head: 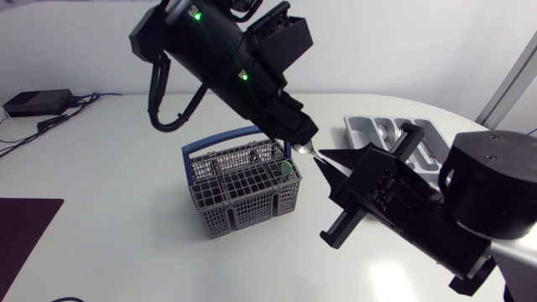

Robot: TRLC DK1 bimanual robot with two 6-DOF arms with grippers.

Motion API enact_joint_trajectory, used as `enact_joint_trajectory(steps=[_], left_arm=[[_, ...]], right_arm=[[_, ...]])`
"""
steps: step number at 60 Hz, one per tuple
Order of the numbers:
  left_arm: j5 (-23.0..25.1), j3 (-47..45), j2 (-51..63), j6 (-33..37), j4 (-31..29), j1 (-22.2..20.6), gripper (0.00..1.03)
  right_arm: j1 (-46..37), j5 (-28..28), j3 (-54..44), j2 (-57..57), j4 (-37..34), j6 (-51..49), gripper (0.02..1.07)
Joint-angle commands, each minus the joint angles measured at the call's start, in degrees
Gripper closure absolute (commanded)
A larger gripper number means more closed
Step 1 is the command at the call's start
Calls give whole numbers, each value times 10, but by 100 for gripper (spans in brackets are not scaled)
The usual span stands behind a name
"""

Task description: Unload the cutlery basket into the drawer organizer.

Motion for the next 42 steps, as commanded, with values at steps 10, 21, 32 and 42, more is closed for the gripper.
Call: enact_joint_trajectory(steps=[10, 21, 32, 42], left_arm=[[10, 12, 11, -16, -7, 3, 100], [11, 13, 13, -19, -6, 3, 100], [13, 26, 17, -25, -6, 5, 89], [14, 44, 17, -36, 3, 12, 48]], right_arm=[[0, 10, -17, 1, 6, -9, 100], [3, 11, -20, 0, 0, -8, 101], [3, 13, -24, -14, -11, -8, 101], [-3, 13, -25, -28, -27, -6, 101]])
